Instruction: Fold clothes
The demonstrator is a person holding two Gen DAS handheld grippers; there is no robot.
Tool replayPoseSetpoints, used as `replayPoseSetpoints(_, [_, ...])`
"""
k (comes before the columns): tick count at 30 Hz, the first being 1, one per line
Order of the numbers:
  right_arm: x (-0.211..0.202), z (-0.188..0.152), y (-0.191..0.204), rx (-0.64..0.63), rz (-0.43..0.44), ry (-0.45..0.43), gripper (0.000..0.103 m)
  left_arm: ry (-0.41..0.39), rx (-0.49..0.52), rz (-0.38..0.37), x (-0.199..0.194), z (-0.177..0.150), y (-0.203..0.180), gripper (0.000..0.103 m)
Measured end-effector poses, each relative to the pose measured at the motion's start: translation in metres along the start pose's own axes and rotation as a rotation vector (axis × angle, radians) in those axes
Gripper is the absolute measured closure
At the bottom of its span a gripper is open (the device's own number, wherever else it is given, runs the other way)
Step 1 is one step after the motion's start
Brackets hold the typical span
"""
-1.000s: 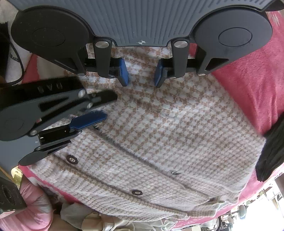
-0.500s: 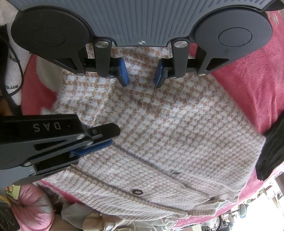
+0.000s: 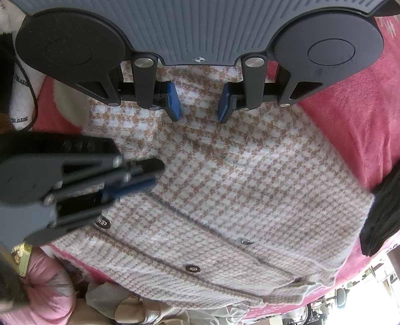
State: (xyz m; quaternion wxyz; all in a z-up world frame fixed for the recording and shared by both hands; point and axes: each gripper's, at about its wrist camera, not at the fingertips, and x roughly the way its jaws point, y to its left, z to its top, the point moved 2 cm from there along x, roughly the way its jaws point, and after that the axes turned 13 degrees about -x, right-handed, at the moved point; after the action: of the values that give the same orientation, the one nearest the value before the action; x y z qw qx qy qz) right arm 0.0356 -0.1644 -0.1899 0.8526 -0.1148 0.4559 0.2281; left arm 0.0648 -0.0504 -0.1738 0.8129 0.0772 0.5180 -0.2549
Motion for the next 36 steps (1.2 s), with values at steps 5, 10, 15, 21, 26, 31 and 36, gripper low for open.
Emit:
replayPoseSetpoints(5, [-0.012,0.027,-0.012,-0.059,0.003,0.01,0.091,-0.066,-0.053,-0.047,-0.017,0.007,0.01,0.07])
replayPoseSetpoints(10, [-0.02,0.102,-0.042,-0.132,-0.017,-0.068,0.091,-0.195,-0.198,-0.032,-0.022,0.039,0.047,0.07])
replayPoseSetpoints(15, [0.02,0.184,-0.055,-0.28,-0.054,-0.093,0.091,-0.256,-0.468,0.094,0.005,0.093,0.111,0.07])
replayPoseSetpoints(21, [0.087,0.262,-0.065,-0.363,-0.027,-0.105,0.091,-0.307,-0.658,0.192,0.045,0.15,0.171,0.07])
replayPoseSetpoints(26, [0.144,0.302,-0.067,-0.398,0.03,-0.092,0.091,-0.342,-0.553,0.272,0.076,0.158,0.159,0.063])
replayPoseSetpoints(31, [0.217,0.309,-0.083,-0.418,0.025,0.001,0.096,-0.37,-0.448,0.327,0.085,0.158,0.127,0.062])
replayPoseSetpoints(36, [0.209,0.313,-0.091,-0.478,0.066,-0.016,0.093,-0.372,-0.412,0.334,0.09,0.162,0.113,0.063])
